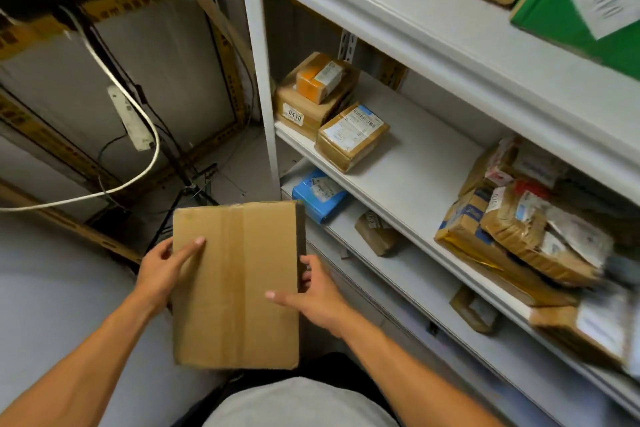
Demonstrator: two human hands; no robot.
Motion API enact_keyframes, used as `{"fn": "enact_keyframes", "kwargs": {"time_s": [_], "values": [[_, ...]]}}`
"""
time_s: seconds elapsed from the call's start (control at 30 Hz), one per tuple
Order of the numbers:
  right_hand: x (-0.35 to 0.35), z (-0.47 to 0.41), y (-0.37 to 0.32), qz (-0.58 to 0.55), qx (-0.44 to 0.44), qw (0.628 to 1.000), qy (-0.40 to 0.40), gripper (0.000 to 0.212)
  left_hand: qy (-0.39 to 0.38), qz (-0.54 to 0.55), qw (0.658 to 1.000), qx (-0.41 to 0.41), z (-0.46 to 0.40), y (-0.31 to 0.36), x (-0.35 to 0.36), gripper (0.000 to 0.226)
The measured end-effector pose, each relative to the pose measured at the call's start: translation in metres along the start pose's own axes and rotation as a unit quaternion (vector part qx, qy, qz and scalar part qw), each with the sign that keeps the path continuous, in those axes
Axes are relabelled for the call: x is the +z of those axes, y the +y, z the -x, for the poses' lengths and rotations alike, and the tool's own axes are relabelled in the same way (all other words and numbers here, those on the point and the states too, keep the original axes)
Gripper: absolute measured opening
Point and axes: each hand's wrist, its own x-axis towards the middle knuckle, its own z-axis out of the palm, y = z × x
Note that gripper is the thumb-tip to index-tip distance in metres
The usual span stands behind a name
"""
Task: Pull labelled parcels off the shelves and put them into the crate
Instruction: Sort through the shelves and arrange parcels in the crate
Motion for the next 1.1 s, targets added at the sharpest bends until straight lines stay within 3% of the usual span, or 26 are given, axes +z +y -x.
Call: {"fn": "enact_keyframes", "kwargs": {"time_s": [0.07,0.2,0.3,0.37,0.43,0.53,0.6,0.67,0.77,0.93,1.1], "values": [[-0.003,0.004,-0.005,-0.02,0.002,1.0,0.011,0.111,-0.007,0.048,0.999,-0.008,0.008,0.009,0.001,0.061],[-0.022,0.005,-0.009,-0.153,0.035,0.988,0.01,0.107,-0.03,0.164,0.984,-0.059,0.012,0.016,0.0,0.088],[-0.03,0.008,-0.006,-0.238,0.05,0.97,-0.005,0.107,-0.022,0.184,0.981,-0.058,0.017,0.02,0.003,0.073],[-0.035,0.011,-0.01,-0.285,0.051,0.957,0.015,0.095,-0.036,0.173,0.983,-0.051,0.025,0.027,0.004,0.071],[-0.042,0.009,-0.016,-0.296,0.064,0.953,0.023,0.087,-0.072,0.158,0.983,-0.062,0.026,0.028,0.003,0.085],[-0.051,0.006,-0.025,-0.239,0.094,0.967,-0.009,0.097,-0.117,0.111,0.984,-0.072,0.03,0.037,0.004,0.088],[-0.052,0.004,-0.026,-0.203,0.115,0.972,-0.031,0.098,-0.144,0.073,0.984,-0.08,0.032,0.042,0.007,0.101],[-0.053,0.003,-0.022,-0.218,0.134,0.965,-0.053,0.105,-0.15,0.047,0.984,-0.09,0.03,0.037,0.008,0.107],[-0.055,-0.001,-0.009,-0.306,0.143,0.939,-0.057,0.085,-0.13,0.047,0.984,-0.111,0.029,0.026,0.005,0.109],[-0.049,-0.014,-0.001,-0.278,0.186,0.943,-0.014,0.093,-0.084,0.071,0.987,-0.116,0.038,0.008,0.011,0.083],[-0.055,-0.017,-0.007,-0.208,0.235,0.949,-0.043,0.053,-0.066,0.07,0.985,-0.143,0.026,0.01,0.021,0.035]]}}
